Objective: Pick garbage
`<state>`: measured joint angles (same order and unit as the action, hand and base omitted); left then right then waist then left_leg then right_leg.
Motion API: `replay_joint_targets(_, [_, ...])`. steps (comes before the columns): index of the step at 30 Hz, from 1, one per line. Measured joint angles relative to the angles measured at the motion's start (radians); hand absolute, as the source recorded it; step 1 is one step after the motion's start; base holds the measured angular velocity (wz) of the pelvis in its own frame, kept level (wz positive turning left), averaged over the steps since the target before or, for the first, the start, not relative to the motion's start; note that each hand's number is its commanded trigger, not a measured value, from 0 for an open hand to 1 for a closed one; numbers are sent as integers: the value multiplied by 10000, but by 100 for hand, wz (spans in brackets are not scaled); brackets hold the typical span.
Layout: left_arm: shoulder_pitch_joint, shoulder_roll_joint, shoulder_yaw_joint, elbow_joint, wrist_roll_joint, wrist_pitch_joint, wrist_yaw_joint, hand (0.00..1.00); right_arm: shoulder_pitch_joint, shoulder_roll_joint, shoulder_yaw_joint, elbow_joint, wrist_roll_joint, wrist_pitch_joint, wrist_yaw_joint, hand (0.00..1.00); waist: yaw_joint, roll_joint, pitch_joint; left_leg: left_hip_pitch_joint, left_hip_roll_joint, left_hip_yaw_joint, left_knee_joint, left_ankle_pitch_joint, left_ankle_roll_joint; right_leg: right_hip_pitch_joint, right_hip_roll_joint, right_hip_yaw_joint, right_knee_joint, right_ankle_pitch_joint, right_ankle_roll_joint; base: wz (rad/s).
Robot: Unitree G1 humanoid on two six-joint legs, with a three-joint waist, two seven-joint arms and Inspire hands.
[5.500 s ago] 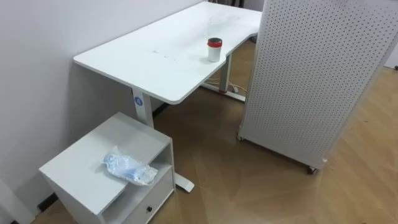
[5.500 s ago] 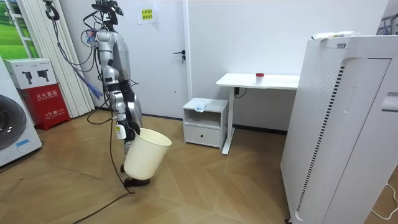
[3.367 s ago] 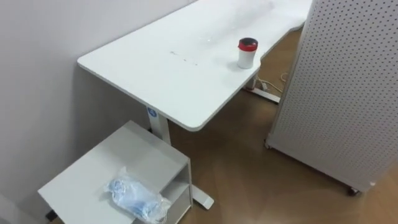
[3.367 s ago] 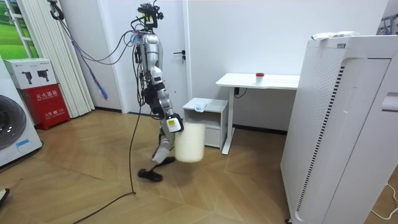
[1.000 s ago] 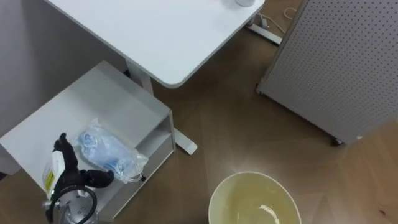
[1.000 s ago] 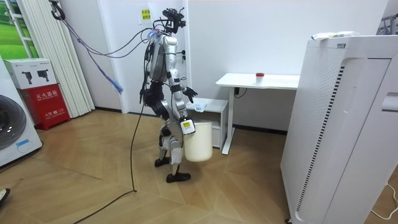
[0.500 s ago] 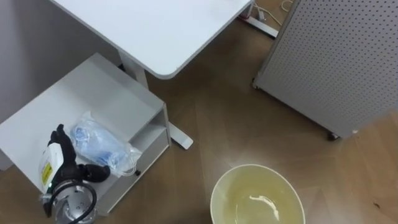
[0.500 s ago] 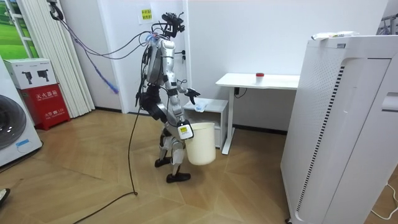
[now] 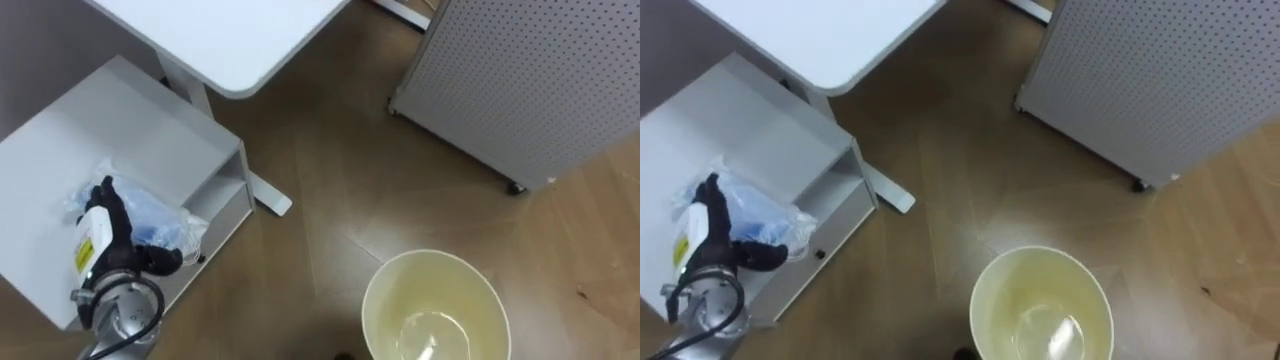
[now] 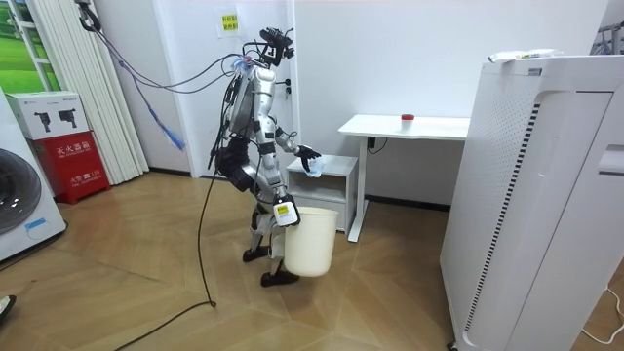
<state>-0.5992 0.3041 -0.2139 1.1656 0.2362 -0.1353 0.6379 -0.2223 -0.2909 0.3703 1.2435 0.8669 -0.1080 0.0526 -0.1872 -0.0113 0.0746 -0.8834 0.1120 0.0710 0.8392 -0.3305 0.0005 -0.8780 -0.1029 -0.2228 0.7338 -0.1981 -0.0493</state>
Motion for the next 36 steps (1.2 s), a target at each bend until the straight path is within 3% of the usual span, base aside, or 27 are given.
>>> replay_joint_targets(4, [-290, 79, -419, 50, 432, 181, 14, 0, 84, -62, 18, -61, 403, 68, -83, 100, -5, 6, 4, -579, 158, 5, 353, -86, -15, -553, 60, 5, 201, 11, -63, -10])
replay_joint_targets(5, [-323, 107, -489, 80, 476, 217, 33, 34, 100, -73, 18, -62, 466, 83, -82, 100, -23, 5, 3, -656, 166, 5, 404, -103, -23, -639, 111, 24, 252, 9, -65, -15])
replay_joint_targets(7, [-445, 232, -734, 154, 832, 299, 148, 64, 105, -166, 41, -60, 686, 238, -63, 100, -41, 15, 9, -923, 231, 63, 628, -197, -30, -945, 158, 123, 453, -15, -92, -14])
replay_joint_targets(8, [-503, 263, -857, 216, 871, 338, 170, 88, 106, -179, 43, -59, 699, 266, -63, 100, -76, 18, 11, -990, 229, 70, 667, -203, -24, -1014, 153, 138, 507, -25, -94, -6])
replay_joint_targets(9, [-707, 285, -1041, 465, 1017, 449, 207, 100, 106, -190, 42, -60, 717, 359, -63, 100, -120, 26, 17, -1107, 226, 65, 732, -203, -23, -1137, 142, 145, 578, -29, -100, 0])
replay_joint_targets(11, [-975, 336, -1130, 707, 1274, 532, 347, 100, 104, -200, 29, -74, 719, 430, -65, 100, -208, 30, 19, -1339, 228, 47, 864, -213, -14, -1355, 129, 149, 709, -50, -111, 0])
replay_joint_targets(15, [-1488, 853, -1436, 743, 1607, 657, 736, 100, 141, -351, 19, -109, 723, 459, -69, 100, -308, 34, 23, -1652, 138, 61, 992, -214, -15, -1750, -10, 209, 945, -58, -123, 1])
replay_joint_targets(19, [-1521, 1168, -1647, 824, 1708, 863, 680, 100, 297, -357, 8, -187, 725, 650, -85, 100, -344, 29, 26, -1616, 139, 99, 995, -242, -67, -1759, -25, 254, 1001, -66, -135, 0])
replay_joint_targets(25, [-1507, 1240, -1713, 999, 2178, 1250, 456, 100, 292, -356, -17, -218, 743, 821, -111, 100, -397, 27, 25, -1552, 152, 127, 971, -245, -74, -1729, 3, 281, 997, -73, -145, 0])
replay_joint_targets(36, [-1382, 1224, -1847, 1205, 2696, 1608, -302, 100, 289, -320, -69, -143, 739, 1231, -241, 100, -523, 27, 24, -1252, 162, 166, 873, -240, -65, -1461, 23, 290, 905, -79, -148, -1])
